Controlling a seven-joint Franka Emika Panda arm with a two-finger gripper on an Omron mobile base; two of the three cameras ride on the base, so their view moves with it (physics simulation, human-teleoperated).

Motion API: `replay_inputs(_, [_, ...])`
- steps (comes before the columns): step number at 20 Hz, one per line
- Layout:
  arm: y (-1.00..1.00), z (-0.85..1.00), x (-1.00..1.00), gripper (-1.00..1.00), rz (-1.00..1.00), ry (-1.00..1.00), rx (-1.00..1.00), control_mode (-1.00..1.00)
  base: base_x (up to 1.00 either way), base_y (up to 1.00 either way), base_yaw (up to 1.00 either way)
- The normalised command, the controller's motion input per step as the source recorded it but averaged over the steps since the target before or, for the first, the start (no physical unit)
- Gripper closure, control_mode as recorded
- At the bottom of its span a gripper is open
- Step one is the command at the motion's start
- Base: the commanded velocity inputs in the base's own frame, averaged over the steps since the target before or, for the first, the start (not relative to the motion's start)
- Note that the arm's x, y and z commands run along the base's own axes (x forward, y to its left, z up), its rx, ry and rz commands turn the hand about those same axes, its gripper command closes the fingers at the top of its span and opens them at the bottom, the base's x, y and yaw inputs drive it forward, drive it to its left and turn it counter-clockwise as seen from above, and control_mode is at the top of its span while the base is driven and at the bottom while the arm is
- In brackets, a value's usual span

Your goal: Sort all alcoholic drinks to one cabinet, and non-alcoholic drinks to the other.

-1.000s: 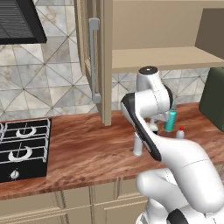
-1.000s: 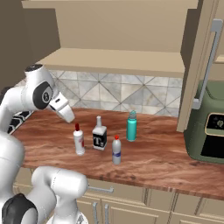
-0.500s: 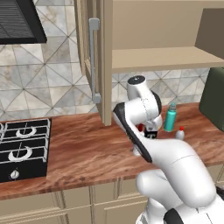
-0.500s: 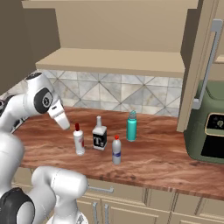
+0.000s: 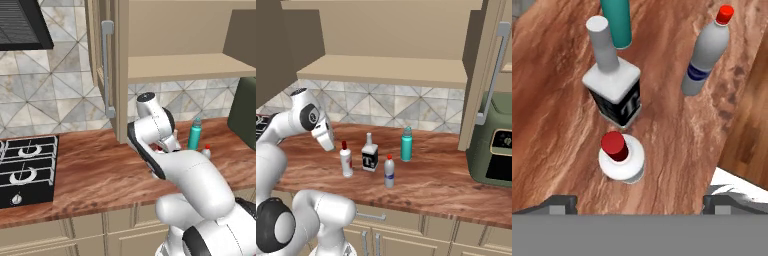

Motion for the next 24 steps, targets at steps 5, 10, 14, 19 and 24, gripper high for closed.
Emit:
replay_inputs(5, [0.09,-0.28,0.24,-1.0,-0.15,-0.01,-0.02,-1.0,0.0,0.0,0.0])
replay_inputs(10, [0.0,-0.3,0.18,-1.0,-0.15,-0.01,-0.04,-1.0,0.0,0.0,0.0])
replay_inputs(14, [0.01,-0.26,0.07,-1.0,-0.15,-0.01,-0.08,-1.0,0.0,0.0,0.0])
replay_inputs(19, [0.0,-0.15,0.0,-1.0,-0.16,-0.01,-0.11,-1.0,0.0,0.0,0.0])
replay_inputs(24, [0.0,-0.07,0.0,-1.0,-0.14,-0.01,-0.13,-1.0,0.0,0.0,0.0])
